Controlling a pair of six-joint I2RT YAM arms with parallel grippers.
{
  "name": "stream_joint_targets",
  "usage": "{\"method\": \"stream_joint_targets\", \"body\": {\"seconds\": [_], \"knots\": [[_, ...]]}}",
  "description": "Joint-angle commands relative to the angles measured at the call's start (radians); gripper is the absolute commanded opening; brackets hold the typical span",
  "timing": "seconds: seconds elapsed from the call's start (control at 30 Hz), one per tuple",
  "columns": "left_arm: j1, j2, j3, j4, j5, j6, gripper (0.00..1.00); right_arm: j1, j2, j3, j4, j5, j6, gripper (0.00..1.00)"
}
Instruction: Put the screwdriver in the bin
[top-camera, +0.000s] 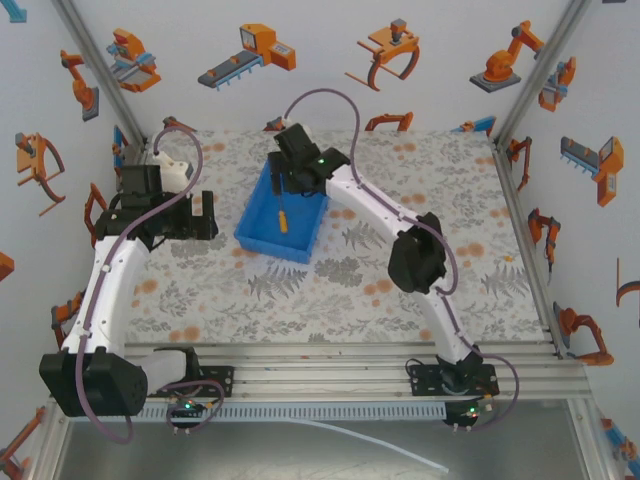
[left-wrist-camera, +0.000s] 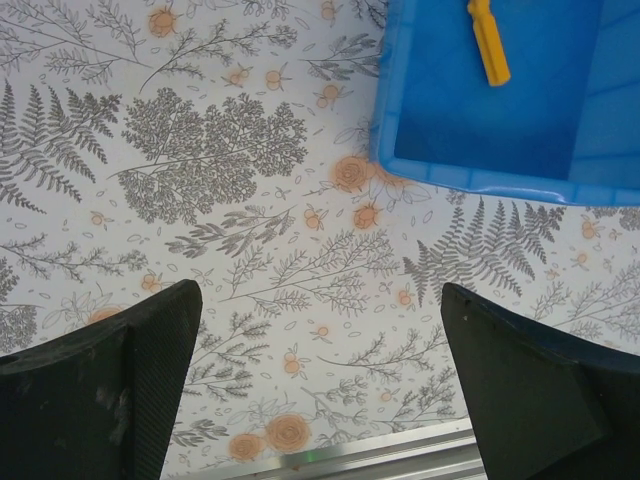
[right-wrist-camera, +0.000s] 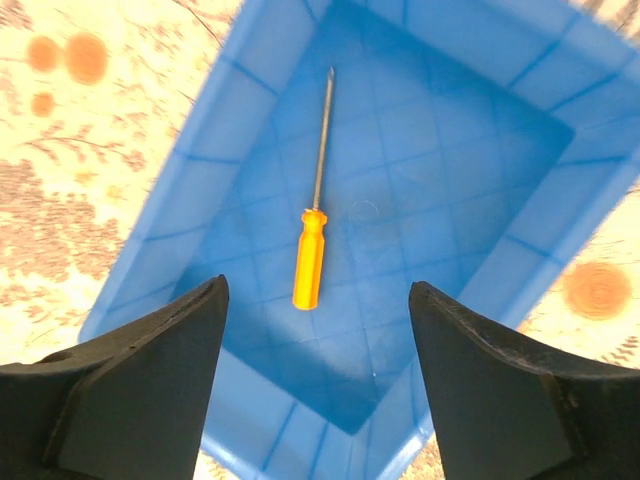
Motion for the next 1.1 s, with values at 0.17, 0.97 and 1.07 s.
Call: {"method": "stream_joint_targets", "body": {"seconds": [0.17, 0.97, 1.07], "knots": [[-0.006, -0.016, -0.044, 0.052, -0.031, -0.013, 0.97, -0.024, -0.303, -0.226, 0.026, 0.119, -0.132, 0.74], [0.004, -0.009, -0.251, 0.393, -0.099, -0.079, 0.97, -0.515, -1.048, -1.447, 0.556, 0.120, -0.169, 0.99], [0.018, -0.044, -0.353, 0.565, -0.138, -0.088, 0.97, -0.584, -1.101, -1.578, 0.701, 0.117, -0.194, 0.99]]}}
